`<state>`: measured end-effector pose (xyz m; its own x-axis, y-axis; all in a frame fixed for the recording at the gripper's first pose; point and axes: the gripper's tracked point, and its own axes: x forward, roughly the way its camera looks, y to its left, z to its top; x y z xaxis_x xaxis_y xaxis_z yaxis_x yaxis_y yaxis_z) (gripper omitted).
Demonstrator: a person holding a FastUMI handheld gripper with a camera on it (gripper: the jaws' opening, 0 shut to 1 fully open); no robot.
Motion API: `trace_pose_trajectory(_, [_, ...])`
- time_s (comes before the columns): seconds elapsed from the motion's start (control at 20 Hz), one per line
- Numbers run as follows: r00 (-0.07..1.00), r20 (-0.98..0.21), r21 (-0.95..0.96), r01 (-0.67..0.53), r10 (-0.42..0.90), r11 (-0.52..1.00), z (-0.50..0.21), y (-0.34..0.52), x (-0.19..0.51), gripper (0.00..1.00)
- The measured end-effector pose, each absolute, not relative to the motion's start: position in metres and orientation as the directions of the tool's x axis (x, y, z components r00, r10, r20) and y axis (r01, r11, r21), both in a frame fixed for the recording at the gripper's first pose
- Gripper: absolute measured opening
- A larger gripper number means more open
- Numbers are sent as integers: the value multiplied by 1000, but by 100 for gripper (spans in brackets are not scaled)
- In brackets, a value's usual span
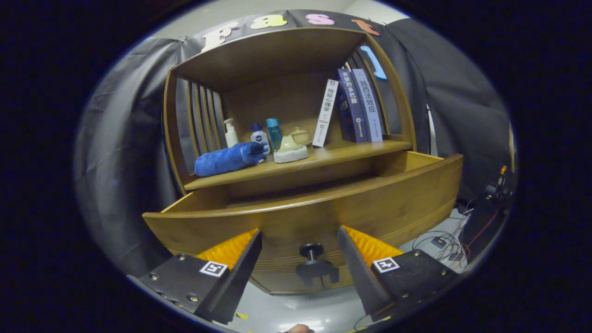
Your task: Pull open the drawer, take out the items inside it, and place them on the countertop above the cabinet.
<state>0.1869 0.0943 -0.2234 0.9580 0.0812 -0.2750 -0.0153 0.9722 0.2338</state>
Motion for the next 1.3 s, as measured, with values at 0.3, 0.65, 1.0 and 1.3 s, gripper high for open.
trace_pose_trajectory(0.3, [952,-295,213,-13,77,977,-225,102,217,99])
trace_pose_trajectory(0.65, [950,-302,213,-18,83,977,-226,104,246,99])
trace_pose_trajectory(1.0, [951,-293,238,-21,93,971,-229,107,269,99])
trace_pose_trajectory(1.3, [951,-297,237,-19,90,971,-230,109,286,99])
